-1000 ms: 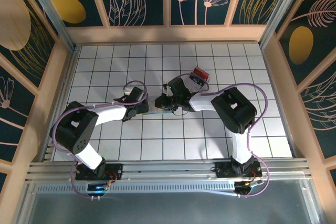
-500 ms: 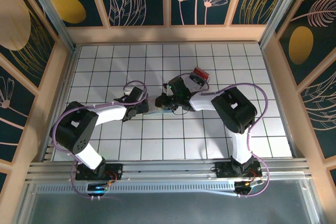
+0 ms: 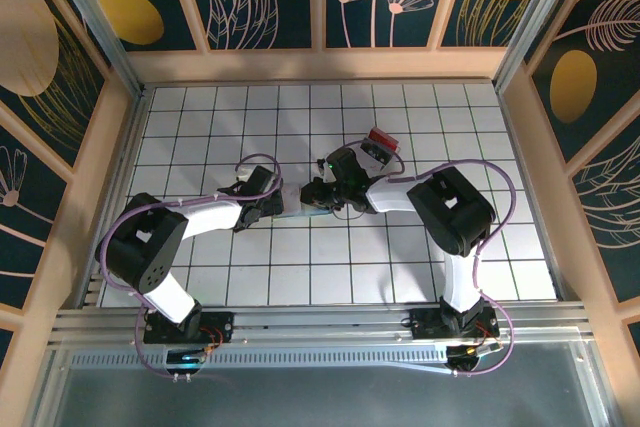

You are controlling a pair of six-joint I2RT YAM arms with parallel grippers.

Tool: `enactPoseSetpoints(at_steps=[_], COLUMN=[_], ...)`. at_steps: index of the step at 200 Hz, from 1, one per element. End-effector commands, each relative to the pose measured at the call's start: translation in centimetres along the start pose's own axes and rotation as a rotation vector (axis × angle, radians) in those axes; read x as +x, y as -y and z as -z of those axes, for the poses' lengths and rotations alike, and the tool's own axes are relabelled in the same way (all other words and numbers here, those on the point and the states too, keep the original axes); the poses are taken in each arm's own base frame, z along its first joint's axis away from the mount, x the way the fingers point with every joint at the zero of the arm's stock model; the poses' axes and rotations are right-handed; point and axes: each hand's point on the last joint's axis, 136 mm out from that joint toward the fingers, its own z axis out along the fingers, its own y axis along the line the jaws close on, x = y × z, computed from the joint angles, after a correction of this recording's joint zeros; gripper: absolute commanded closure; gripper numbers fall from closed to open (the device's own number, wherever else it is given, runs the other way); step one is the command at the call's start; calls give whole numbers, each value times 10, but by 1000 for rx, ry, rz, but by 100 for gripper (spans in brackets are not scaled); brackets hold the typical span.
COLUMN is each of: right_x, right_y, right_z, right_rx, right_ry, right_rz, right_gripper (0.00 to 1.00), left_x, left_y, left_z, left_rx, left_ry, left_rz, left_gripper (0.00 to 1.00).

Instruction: Take the credit cards out of the card holder

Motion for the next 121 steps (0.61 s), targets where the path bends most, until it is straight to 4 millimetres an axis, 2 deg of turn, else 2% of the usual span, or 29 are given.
enactPoseSetpoints(at_steps=[1,28,52,83,121], right_x=[-7,-7,-7,-7,-9], right_y=[-18,-23,-20,-3,1], right_z=[8,8,7,2,-2], right_rx=[-69,-100,-90,-3,35], right_ry=[25,23,23,25,26], right_rz=[16,11,2,-20,-6], right_gripper=[86,86,85,76,71], left_x=[14,14,14,14,14], left_y=[-16,-16,-16,-16,-15], left_z=[-7,-7,-7,-7,-7], left_rx=[-82,-80,-80,-78,-77], left_ry=[-49,-48,-49,-50,-49], left_rz=[-38,-38,-37,-36,-35], left_gripper=[1,1,1,1,1])
